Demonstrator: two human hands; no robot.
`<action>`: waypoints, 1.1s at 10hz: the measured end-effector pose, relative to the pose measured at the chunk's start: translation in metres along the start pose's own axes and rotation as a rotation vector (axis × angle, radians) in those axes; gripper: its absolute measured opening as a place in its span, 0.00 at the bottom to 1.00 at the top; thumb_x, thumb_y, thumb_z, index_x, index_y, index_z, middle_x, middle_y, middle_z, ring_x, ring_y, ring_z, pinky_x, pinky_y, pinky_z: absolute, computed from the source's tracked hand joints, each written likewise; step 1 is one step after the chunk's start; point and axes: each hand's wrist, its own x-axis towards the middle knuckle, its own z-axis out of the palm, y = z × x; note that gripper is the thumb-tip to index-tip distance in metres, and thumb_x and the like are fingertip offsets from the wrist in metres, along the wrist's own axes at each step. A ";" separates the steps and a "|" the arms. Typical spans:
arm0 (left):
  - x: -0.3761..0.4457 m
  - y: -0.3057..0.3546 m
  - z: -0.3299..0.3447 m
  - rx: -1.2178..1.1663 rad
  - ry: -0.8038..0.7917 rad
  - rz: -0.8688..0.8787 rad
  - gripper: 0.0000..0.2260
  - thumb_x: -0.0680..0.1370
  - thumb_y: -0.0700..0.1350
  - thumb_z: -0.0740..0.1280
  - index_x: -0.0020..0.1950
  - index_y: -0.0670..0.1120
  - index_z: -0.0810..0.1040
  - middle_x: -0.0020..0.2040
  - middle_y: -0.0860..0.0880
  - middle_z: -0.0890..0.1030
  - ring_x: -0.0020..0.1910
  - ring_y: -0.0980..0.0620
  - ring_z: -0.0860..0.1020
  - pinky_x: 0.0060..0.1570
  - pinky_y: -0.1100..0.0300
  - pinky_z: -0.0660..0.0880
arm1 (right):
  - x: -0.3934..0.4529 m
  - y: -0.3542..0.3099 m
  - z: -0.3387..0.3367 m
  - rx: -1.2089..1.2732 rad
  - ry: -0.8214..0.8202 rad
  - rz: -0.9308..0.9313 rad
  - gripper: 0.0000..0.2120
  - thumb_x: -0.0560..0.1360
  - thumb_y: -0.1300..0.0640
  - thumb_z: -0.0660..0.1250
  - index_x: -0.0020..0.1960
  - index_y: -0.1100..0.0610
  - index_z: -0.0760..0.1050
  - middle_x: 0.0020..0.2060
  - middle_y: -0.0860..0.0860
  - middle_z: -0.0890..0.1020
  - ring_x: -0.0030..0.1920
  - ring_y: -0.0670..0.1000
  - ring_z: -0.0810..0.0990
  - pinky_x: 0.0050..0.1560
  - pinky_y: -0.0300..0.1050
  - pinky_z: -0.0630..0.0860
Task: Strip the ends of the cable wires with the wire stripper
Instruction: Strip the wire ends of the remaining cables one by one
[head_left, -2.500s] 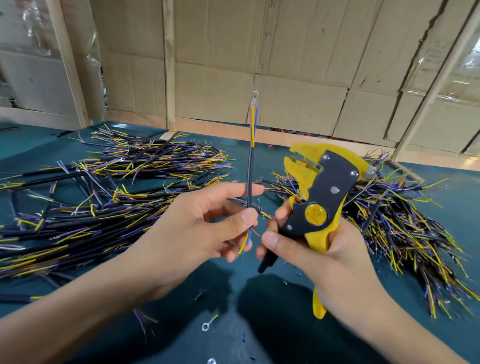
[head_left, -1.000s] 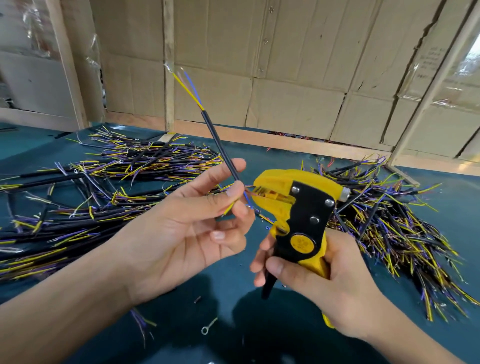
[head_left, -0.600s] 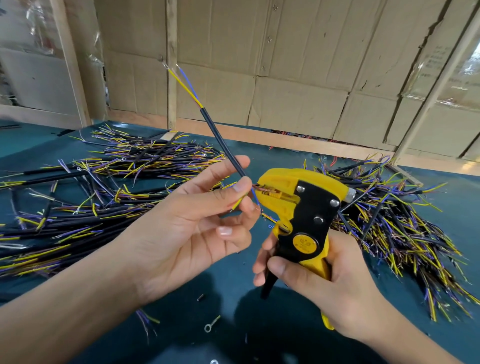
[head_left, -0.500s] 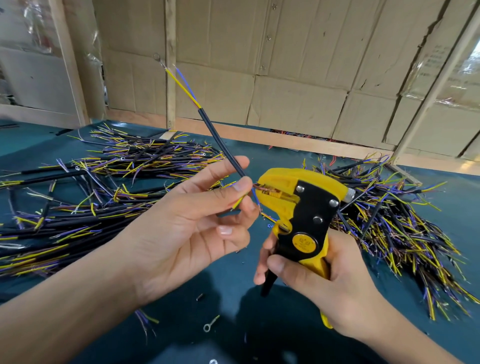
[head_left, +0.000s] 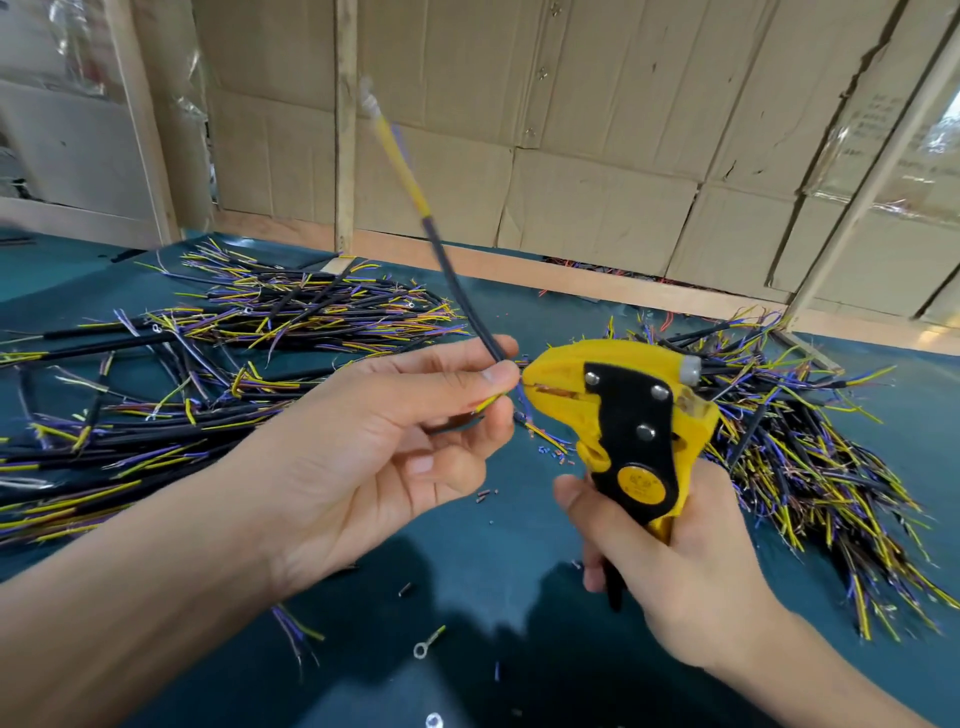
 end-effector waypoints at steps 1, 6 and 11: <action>0.000 -0.003 -0.005 0.023 0.046 -0.010 0.11 0.74 0.36 0.66 0.39 0.47 0.86 0.34 0.50 0.81 0.30 0.56 0.79 0.22 0.68 0.72 | 0.000 0.001 0.003 0.127 0.000 0.090 0.20 0.69 0.50 0.71 0.28 0.62 0.68 0.20 0.62 0.69 0.20 0.54 0.70 0.24 0.50 0.69; 0.002 -0.003 -0.002 0.048 0.178 0.114 0.04 0.69 0.43 0.73 0.42 0.45 0.86 0.42 0.44 0.84 0.36 0.54 0.81 0.23 0.67 0.61 | 0.007 0.013 -0.004 0.564 -0.166 0.050 0.14 0.76 0.48 0.73 0.49 0.60 0.79 0.40 0.60 0.82 0.40 0.68 0.84 0.41 0.83 0.69; -0.002 -0.005 0.006 0.070 0.220 0.239 0.06 0.70 0.43 0.72 0.43 0.41 0.82 0.39 0.43 0.83 0.33 0.54 0.78 0.23 0.66 0.60 | 0.004 -0.005 -0.006 0.559 -0.236 0.034 0.06 0.74 0.62 0.69 0.46 0.66 0.78 0.38 0.64 0.82 0.38 0.71 0.81 0.43 0.53 0.80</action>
